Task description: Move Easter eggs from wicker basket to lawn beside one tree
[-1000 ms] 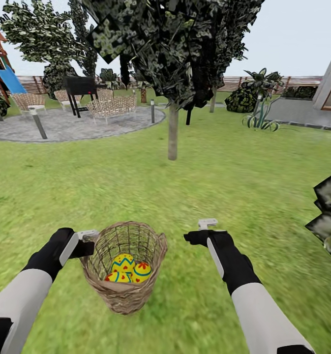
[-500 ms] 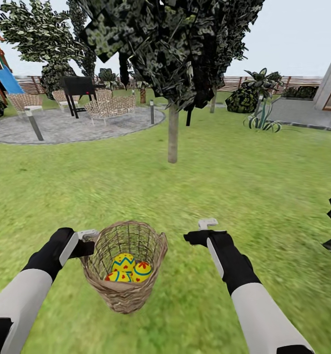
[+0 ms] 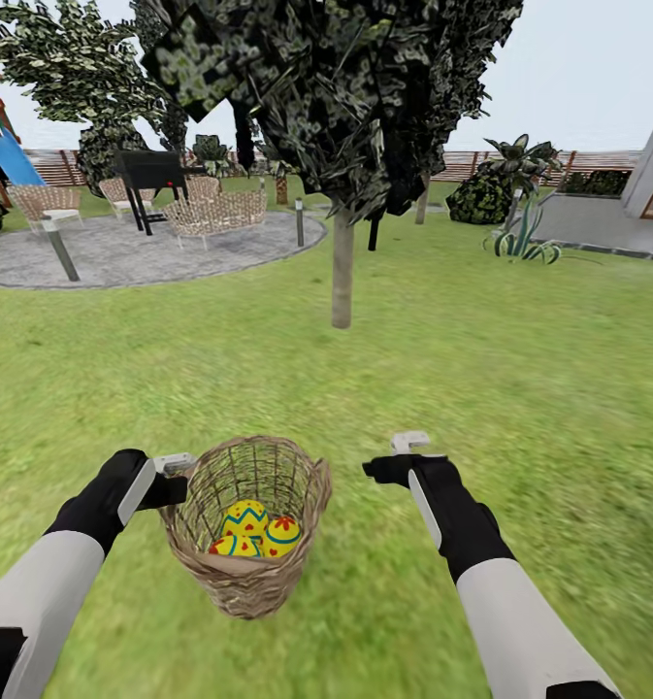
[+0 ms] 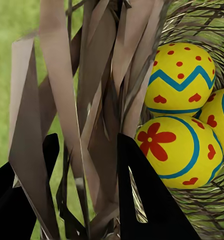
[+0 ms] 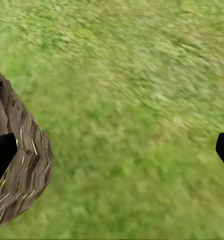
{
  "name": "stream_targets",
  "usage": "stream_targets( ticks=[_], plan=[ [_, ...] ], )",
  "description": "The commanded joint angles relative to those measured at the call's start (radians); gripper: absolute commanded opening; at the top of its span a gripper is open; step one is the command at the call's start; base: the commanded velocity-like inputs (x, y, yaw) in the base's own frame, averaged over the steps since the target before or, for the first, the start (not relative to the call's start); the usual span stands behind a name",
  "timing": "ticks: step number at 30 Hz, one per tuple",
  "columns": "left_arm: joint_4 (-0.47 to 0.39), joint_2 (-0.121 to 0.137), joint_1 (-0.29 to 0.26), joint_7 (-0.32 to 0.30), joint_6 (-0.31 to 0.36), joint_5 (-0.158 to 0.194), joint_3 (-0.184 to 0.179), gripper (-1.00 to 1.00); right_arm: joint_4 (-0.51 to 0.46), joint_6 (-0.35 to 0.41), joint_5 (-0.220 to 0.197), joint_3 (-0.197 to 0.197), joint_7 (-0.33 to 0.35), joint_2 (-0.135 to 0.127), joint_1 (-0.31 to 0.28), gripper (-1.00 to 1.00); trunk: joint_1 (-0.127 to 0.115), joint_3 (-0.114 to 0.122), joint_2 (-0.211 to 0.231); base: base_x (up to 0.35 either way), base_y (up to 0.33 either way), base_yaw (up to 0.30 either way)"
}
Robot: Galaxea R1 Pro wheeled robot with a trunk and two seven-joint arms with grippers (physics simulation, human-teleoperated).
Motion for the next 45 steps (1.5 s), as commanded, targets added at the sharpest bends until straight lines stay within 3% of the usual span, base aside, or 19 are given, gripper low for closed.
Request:
stream_targets(
  ticks=[1,45],
  plan=[
    [-0.001,0.001,-0.001,0.009,0.003,0.019,-0.002,-1.0,-0.001,0.005,0.009,-0.001,0.007,0.0,-0.001,1.0,0.0,-0.001,0.0,0.326,0.0,0.0],
    [-0.001,-0.001,-0.001,0.009,0.003,0.019,-0.006,-1.0,0.003,0.004,0.007,-0.001,0.007,-0.002,-0.001,1.0,0.0,-0.001,0.0,0.326,0.0,0.006]
  ],
)
